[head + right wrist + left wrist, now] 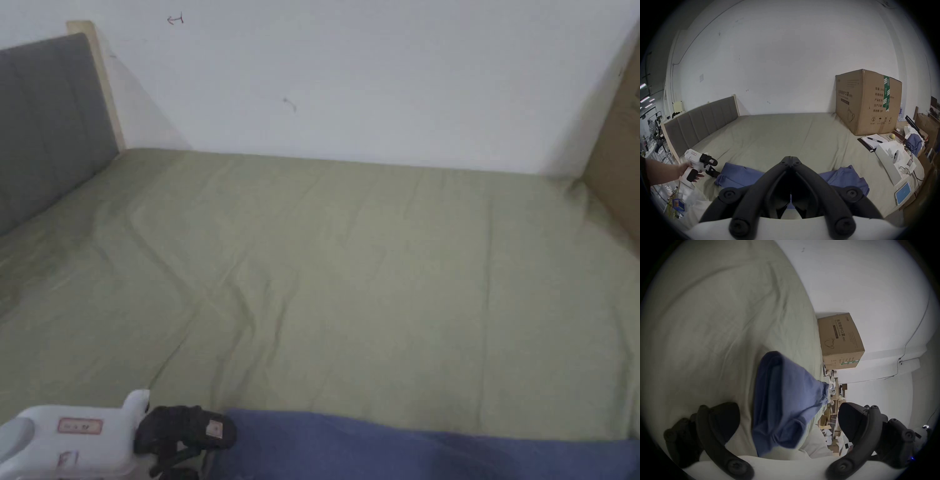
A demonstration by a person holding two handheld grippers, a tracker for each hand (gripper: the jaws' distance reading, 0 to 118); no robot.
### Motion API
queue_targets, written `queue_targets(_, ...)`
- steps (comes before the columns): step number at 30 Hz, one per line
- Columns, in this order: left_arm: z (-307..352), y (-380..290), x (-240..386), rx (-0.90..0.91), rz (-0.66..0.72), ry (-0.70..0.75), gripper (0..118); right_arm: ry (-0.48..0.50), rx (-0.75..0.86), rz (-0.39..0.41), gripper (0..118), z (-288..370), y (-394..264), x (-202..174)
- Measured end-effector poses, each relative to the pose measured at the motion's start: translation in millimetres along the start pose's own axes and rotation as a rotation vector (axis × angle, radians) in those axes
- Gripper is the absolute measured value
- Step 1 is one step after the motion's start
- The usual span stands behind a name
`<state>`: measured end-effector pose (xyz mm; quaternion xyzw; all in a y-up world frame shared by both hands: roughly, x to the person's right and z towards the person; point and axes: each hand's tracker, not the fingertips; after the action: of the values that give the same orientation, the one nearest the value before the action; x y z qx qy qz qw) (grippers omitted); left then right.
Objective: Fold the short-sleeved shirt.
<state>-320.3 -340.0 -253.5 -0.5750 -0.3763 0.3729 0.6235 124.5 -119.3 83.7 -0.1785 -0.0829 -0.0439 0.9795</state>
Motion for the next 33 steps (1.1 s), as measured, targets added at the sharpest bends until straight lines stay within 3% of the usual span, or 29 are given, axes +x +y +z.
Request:
queue_targets(4,-15.6,12.6,-2.6,-0.053,-0.036,-0.151,118,0.008,-0.051,0.005,0,-18.3,1.5,-5.3)
queue_targets(6,-31.0,10.3,-3.2,-0.100,0.047,-0.287,118,0.014,-0.062,0.003,0,-26.0,-1.2,-7.4)
queue_targets(11,-51.5,2.3,8.4,-0.084,-0.038,-0.185,118,0.034,-0.119,-0.028,0,-38.5,-10.7,-13.5)
queue_targets(12,-50.9,1.0,11.0,-0.079,-0.035,-0.172,109,0.038,-0.125,-0.032,0,-38.6,-11.8,-14.1)
queue_targets(13,-48.9,0.0,11.1,-0.066,-0.034,-0.159,62,0.043,-0.128,-0.033,0,-37.9,-12.7,-14.4)
queue_targets(14,-51.8,-1.1,13.5,-0.041,-0.058,0.014,5,0.044,-0.130,-0.031,0,-36.4,-12.8,-14.0)
queue_targets(15,-51.1,-4.7,7.2,-0.003,-0.094,0.128,5,0.043,-0.131,-0.028,0,-35.1,-13.2,-14.2)
queue_targets(18,-40.8,-7.7,14.3,-0.017,-0.107,0.130,5,0.044,-0.134,-0.022,0,-29.8,-11.4,-11.2)
queue_targets(20,-22.8,-11.2,47.0,0.009,-0.218,0.251,5,0.048,-0.136,-0.027,0,-26.4,-9.6,-7.7)
queue_targets(23,13.3,-9.1,76.7,0.068,-0.221,0.385,5,0.051,-0.133,-0.033,0,-22.5,-11.4,-0.3)
queue_targets(26,42.0,-4.1,94.9,0.129,-0.187,0.614,5,0.067,-0.125,-0.048,0,-19.8,-13.8,2.3)
queue_targets(30,35.5,-10.8,125.4,0.125,-0.341,0.934,5,0.087,-0.123,-0.081,0,-15.1,-20.4,7.5)
queue_targets(33,2.9,-21.1,153.9,0.075,-0.358,0.877,5,0.090,-0.126,-0.097,0,-10.3,-25.5,13.4)
